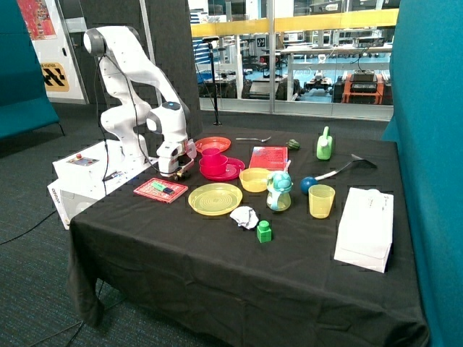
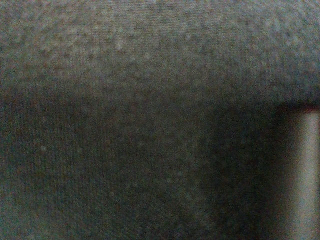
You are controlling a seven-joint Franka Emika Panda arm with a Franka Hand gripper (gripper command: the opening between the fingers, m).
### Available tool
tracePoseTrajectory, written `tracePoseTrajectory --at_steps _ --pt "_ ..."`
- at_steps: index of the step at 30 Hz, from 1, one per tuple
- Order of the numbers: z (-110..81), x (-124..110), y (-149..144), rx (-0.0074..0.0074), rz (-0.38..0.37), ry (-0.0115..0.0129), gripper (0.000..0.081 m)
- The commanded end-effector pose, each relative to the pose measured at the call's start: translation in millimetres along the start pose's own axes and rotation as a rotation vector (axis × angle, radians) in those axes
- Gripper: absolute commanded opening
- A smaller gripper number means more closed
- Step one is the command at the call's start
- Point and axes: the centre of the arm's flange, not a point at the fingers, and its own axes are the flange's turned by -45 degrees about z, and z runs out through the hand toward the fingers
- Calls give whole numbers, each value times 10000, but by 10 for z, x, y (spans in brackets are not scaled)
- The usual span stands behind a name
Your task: Put a highlighter on each book
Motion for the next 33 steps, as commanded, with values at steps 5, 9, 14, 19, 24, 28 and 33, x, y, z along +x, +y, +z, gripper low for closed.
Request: tracePoseTrajectory --at_steps 5,9,14,19,24,28,33 --pt "15 -32 -3 19 8 -14 0" --pt "-54 -26 -16 19 74 -14 0" --pt "-122 -13 -23 19 83 -14 0" --pt "-235 1 -42 19 48 -14 0" --pt "-377 52 -73 19 -11 -14 0" --pt "-556 131 -111 20 -107 -13 0" --pt "-765 203 -169 20 -394 -13 0"
